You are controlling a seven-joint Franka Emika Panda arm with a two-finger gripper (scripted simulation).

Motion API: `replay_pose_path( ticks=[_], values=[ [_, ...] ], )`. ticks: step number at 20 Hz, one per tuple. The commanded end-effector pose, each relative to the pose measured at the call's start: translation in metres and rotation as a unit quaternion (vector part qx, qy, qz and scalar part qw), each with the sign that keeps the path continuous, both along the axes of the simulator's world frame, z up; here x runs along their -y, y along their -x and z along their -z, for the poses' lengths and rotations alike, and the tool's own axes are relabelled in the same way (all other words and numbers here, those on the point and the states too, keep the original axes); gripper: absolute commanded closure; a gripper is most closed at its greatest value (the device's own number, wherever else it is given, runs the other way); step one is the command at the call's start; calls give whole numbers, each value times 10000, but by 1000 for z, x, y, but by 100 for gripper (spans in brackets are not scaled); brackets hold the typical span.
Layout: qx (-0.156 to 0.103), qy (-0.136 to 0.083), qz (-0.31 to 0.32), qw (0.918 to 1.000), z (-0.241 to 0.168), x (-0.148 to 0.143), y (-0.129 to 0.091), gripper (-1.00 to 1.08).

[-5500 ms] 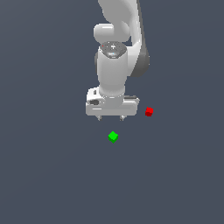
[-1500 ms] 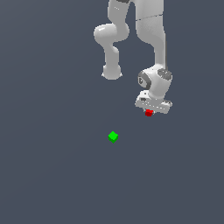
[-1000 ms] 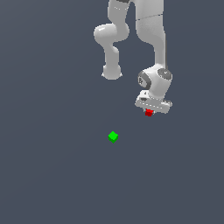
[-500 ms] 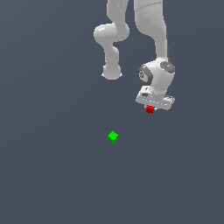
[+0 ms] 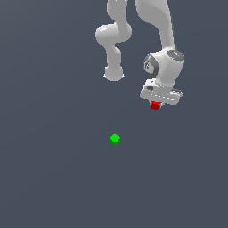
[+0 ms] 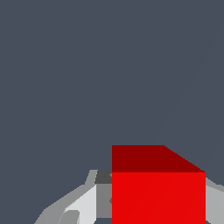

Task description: Stack the red cube on top of the green cube.

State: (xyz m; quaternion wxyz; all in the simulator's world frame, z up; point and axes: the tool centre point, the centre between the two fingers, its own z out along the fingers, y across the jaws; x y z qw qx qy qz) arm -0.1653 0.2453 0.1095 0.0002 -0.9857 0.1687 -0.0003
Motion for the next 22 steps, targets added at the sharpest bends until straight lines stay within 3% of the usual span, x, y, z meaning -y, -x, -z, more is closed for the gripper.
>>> replay_pose_path(
  ticks=[1, 12, 22],
  values=[
    [-3, 1, 0, 10000, -7, 0, 0, 108],
    [-2, 0, 2, 10000, -7, 10, -8, 108],
    [1, 6, 1, 10000, 7, 70, -51, 108]
  ],
)
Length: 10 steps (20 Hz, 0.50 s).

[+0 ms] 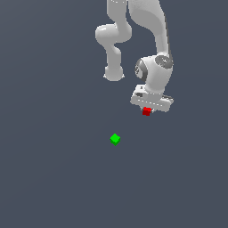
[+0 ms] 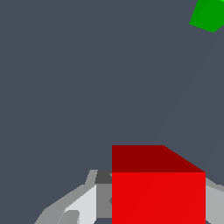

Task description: Stack the red cube on top of the green cube.

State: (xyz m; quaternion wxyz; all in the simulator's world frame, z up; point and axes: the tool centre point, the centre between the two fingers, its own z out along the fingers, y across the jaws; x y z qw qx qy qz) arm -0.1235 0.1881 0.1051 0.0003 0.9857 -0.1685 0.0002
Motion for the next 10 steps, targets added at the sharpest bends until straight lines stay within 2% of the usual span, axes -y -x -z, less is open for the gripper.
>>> replay_pose_path(
  ticks=[1, 10],
  values=[
    [3, 2, 3, 10000, 5, 21, -15, 108],
    [3, 4, 3, 10000, 25, 107, -79, 108]
  ],
)
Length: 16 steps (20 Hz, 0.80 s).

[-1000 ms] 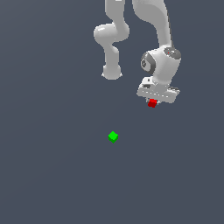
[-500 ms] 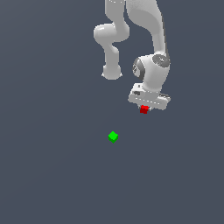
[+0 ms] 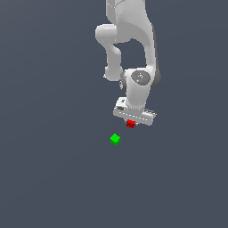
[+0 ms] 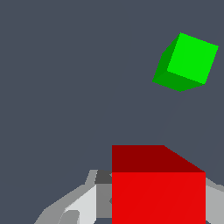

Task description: Stack the red cube on top of the green cube.

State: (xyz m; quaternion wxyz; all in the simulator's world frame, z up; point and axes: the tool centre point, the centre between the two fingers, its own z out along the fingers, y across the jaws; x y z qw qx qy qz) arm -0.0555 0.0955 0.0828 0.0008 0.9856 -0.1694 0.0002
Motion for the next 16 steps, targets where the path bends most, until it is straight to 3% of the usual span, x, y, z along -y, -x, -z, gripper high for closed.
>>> replay_pose_path(
  ticks=[1, 8, 16],
  values=[
    [4, -1, -7, 10000, 5, 23, -17, 108],
    [1, -5, -6, 10000, 16, 67, -53, 108],
    [0, -7, -6, 10000, 21, 88, -72, 108]
  ],
)
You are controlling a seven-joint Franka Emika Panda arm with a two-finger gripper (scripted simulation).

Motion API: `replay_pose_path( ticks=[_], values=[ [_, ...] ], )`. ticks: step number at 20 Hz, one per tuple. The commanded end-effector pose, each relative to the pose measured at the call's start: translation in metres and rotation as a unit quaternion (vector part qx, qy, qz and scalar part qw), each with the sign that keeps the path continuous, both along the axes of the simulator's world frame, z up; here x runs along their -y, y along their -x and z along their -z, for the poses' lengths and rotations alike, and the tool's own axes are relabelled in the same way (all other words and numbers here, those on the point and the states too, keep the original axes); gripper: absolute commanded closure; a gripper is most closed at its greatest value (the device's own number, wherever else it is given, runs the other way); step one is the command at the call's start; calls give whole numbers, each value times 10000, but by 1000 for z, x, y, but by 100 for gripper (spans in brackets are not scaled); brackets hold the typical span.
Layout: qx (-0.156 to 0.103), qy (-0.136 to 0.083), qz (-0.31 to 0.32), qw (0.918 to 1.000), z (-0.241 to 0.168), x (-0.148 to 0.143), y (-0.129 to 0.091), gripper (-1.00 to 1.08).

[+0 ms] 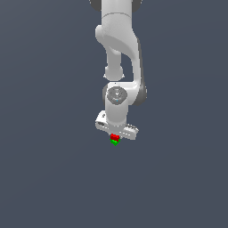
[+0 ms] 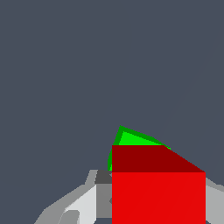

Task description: Stack the red cube on top of the green cube.

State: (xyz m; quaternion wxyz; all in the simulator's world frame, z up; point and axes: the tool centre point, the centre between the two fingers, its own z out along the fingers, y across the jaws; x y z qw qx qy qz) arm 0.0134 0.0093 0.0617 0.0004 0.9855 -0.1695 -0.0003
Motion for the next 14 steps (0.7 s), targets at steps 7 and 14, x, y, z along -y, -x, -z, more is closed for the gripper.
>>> replay_pose_path(
  ticks=[7, 14],
  values=[
    [4, -2, -7, 10000, 0, 3, -4, -92],
    [4, -2, -7, 10000, 0, 3, -4, -92]
  ],
)
